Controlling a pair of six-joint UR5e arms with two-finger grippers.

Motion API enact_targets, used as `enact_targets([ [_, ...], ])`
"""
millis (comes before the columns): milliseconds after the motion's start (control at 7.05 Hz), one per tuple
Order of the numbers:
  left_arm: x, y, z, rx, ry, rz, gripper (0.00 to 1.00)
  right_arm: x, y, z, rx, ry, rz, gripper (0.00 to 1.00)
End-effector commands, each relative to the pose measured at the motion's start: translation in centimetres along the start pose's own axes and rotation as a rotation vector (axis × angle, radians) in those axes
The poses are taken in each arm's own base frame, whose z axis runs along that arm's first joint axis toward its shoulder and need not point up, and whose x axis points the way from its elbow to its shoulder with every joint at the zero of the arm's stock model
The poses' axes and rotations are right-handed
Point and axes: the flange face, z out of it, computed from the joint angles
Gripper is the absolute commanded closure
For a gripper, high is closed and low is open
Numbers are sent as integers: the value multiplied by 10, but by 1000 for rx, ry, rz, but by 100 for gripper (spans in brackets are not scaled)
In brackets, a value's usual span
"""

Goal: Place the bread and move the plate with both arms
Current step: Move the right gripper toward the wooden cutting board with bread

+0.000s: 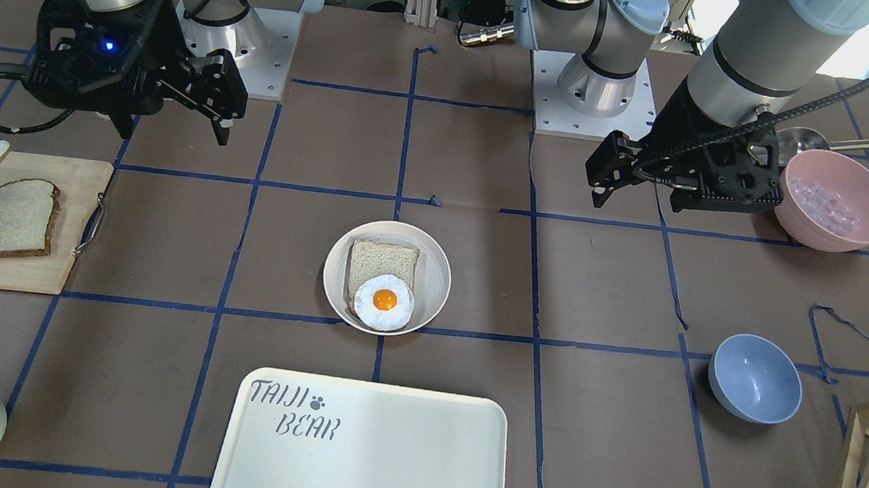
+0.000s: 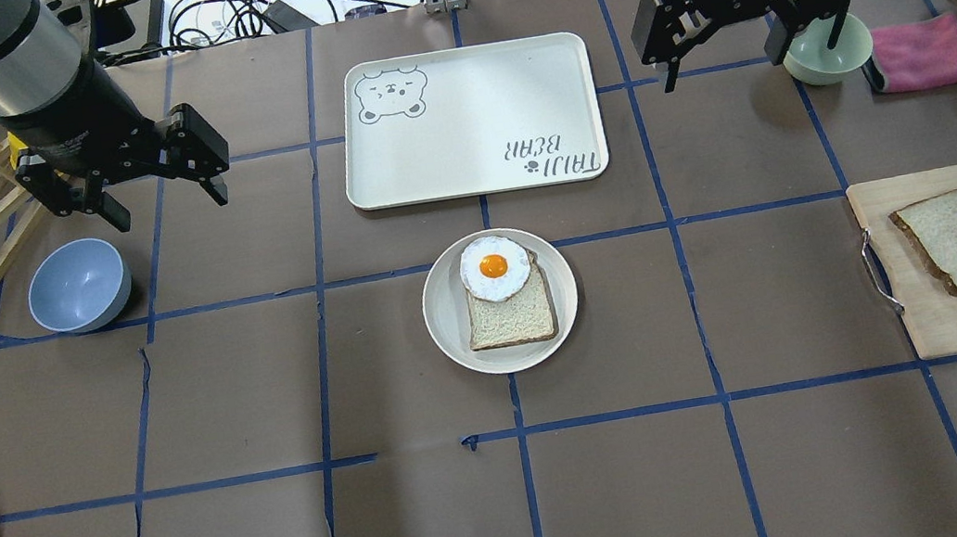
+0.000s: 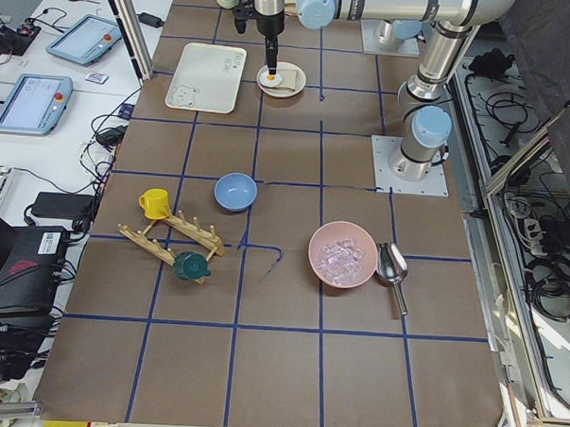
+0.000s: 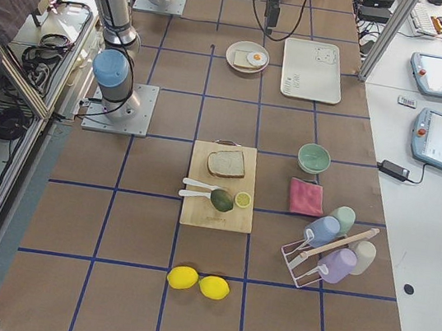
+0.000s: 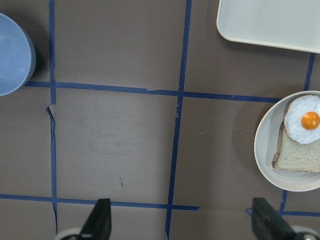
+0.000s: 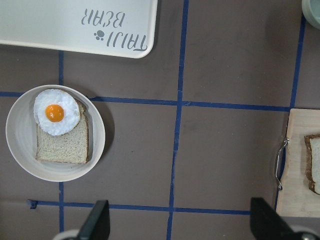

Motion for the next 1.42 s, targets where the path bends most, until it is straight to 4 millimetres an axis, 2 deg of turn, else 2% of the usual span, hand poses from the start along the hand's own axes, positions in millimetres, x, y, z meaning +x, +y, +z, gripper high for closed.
enact_targets([
  [0,-1,1,0,0,-4,-1,0,2,0,0,-4,0,1,0],
  [425,-1,2,-3,6,-4,-2,0,0,1,7,-14,0,4,0],
  [1276,-3,3,0,-6,-10,-4,0,15,-1,16,-34,28,17,0],
])
